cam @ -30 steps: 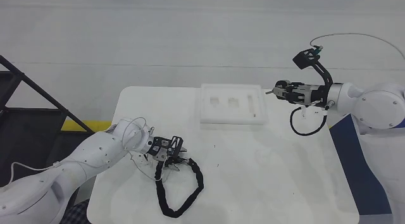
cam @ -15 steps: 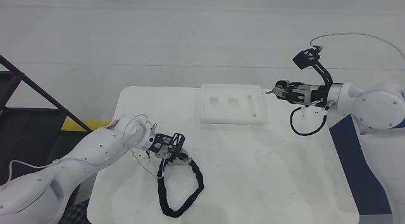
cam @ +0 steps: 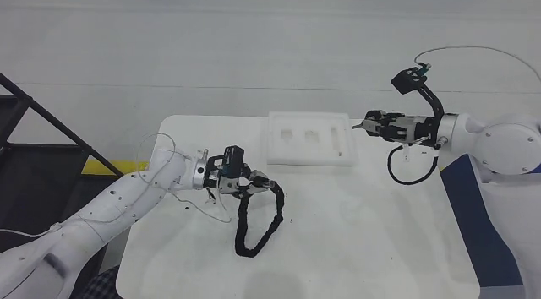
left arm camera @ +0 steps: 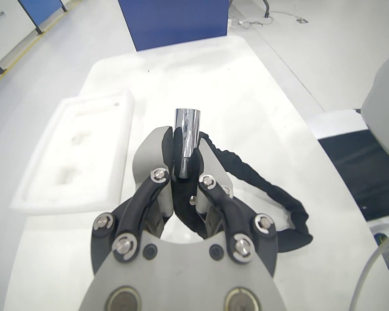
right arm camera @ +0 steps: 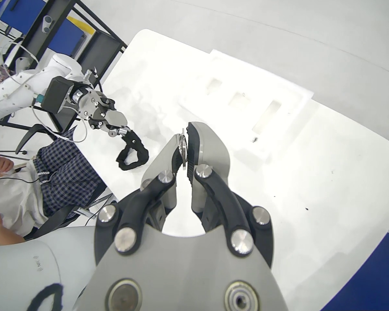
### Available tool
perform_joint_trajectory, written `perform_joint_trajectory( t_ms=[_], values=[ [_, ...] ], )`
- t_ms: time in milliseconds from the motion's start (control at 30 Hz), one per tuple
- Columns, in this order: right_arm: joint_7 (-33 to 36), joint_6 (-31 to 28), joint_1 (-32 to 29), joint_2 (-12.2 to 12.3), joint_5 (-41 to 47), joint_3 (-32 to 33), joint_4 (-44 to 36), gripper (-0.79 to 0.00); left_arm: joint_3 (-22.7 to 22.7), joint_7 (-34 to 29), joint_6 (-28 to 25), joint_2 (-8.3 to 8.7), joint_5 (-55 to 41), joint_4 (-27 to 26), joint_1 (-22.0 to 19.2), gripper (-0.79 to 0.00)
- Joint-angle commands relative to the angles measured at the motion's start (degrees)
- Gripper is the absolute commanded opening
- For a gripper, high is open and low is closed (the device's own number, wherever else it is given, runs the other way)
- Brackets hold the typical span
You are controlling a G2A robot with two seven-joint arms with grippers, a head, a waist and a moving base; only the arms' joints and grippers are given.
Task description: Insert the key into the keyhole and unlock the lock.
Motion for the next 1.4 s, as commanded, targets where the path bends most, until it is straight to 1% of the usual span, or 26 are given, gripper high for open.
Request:
perform_joint_trajectory(
  t_ms=[0,67,100,167,267,400,500,567,1067,1133,1200,1233,1300,1367],
  values=[
    [2.3,1.7,0.1,0.1,2.9,0.3,-1.9,-0.785,-1.6,-2.1,0.8,0.42,-1.9,-3.2,0.5,-0.785],
    [4.1,3.6,0.1,0.2,5.5,0.4,-3.6,-0.785,-3.1,-3.5,1.6,0.64,-4.3,-5.7,1.0,-0.785],
    [5.0,4.4,0.0,0.2,7.0,0.3,-4.2,-0.785,-3.6,-3.8,1.1,0.65,-5.7,-6.8,1.1,-0.785],
    [6.2,5.4,0.0,0.3,8.6,0.0,-5.1,-0.785,-4.5,-4.9,1.3,0.45,-7.9,-8.1,1.0,-0.785],
    [6.6,6.1,0.2,0.3,10.7,-0.5,-5.6,-0.785,-5.0,-5.9,2.5,-0.24,-9.3,-9.7,0.6,-0.785],
    [5.6,6.8,0.1,0.2,14.8,-1.2,-5.5,-0.785,-4.4,-7.3,3.4,-1.84,-9.6,-10.9,-0.5,-0.785],
    [5.3,7.2,0.0,0.3,15.6,-1.2,-6.2,-0.785,-3.6,-7.5,4.3,-3.18,-9.6,-10.8,-1.1,-0.785],
    [4.6,7.4,-0.1,0.4,15.4,-0.8,-6.1,-0.785,-3.2,-7.1,5.6,-4.19,-9.9,-9.7,-1.4,-0.785],
    [3.9,7.7,-0.7,0.5,15.0,-0.9,-5.9,-0.785,-3.1,-7.1,5.8,-4.33,-9.8,-9.6,-1.4,-0.785],
    [3.9,8.4,-1.1,0.6,14.2,-0.7,-6.3,-0.785,-3.4,-6.3,6.7,-4.43,-11.3,-9.8,-0.4,-0.785],
    [4.3,9.0,-1.2,0.8,14.0,-0.4,-6.9,-0.785,-3.5,-4.6,5.9,-4.73,-15.6,-8.7,1.6,-0.785],
    [4.7,9.5,-1.1,0.9,13.8,-0.5,-7.6,-0.785,-3.3,-5.3,5.3,-5.06,-15.5,-8.8,1.5,-0.785],
    [5.4,10.2,-0.9,1.0,13.2,-0.9,-8.6,-0.785,-3.0,-4.8,5.7,-5.63,-15.0,-8.4,1.8,-0.785],
    [6.0,11.5,-0.4,1.1,12.0,-1.6,-9.7,-0.785,-2.5,-1.9,7.1,-6.68,-13.7,-7.6,2.0,-0.785]
  ],
)
